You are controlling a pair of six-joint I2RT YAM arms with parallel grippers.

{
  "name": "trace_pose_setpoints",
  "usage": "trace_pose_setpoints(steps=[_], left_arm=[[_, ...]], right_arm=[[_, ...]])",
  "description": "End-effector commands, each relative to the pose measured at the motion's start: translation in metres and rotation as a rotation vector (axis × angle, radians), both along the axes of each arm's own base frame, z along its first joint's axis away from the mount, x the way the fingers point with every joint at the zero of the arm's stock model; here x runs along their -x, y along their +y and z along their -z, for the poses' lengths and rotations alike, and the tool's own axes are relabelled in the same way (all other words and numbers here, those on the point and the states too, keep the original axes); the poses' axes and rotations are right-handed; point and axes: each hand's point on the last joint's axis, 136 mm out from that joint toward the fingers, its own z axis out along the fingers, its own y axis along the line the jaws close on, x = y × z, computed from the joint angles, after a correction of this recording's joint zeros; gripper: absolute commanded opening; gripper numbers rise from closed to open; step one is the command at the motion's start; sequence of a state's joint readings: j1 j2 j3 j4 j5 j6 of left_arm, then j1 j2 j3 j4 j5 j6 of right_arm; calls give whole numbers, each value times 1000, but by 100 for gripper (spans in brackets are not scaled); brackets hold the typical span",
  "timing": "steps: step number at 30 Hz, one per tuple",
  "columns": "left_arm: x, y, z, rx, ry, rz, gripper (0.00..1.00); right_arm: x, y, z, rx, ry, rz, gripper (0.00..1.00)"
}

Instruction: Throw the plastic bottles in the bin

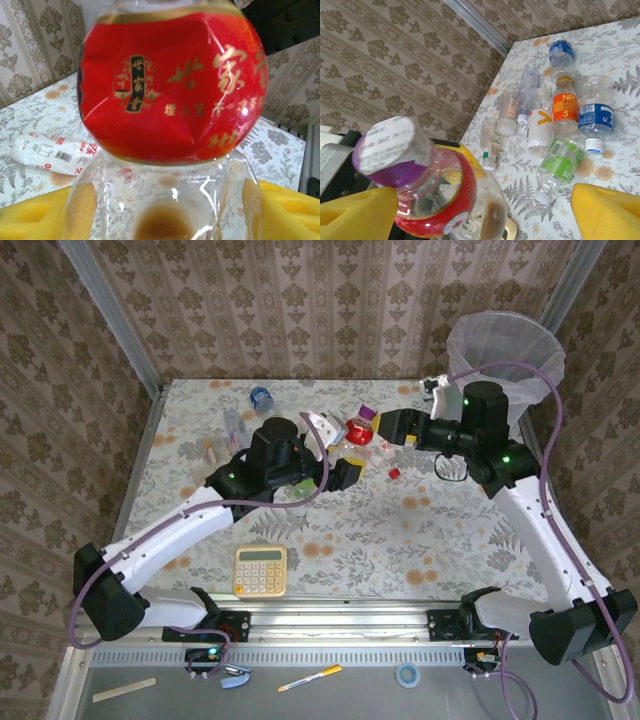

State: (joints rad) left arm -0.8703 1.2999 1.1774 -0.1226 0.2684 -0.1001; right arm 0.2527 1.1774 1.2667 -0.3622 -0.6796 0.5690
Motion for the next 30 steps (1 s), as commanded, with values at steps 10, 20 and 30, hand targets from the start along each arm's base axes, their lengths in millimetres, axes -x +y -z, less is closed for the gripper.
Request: trace_pose_setpoints(steps=[10,20,30], left_arm=[[11,-25,-24,60,-46,92,58],[15,-32,-19,45,-51,113,58],[14,-30,-15,33,-82,102,68]], right_arm=[[12,19,14,17,13,-65,87],[8,34,23,22,50,-83,73],[7,31,26,69,66,-61,48]])
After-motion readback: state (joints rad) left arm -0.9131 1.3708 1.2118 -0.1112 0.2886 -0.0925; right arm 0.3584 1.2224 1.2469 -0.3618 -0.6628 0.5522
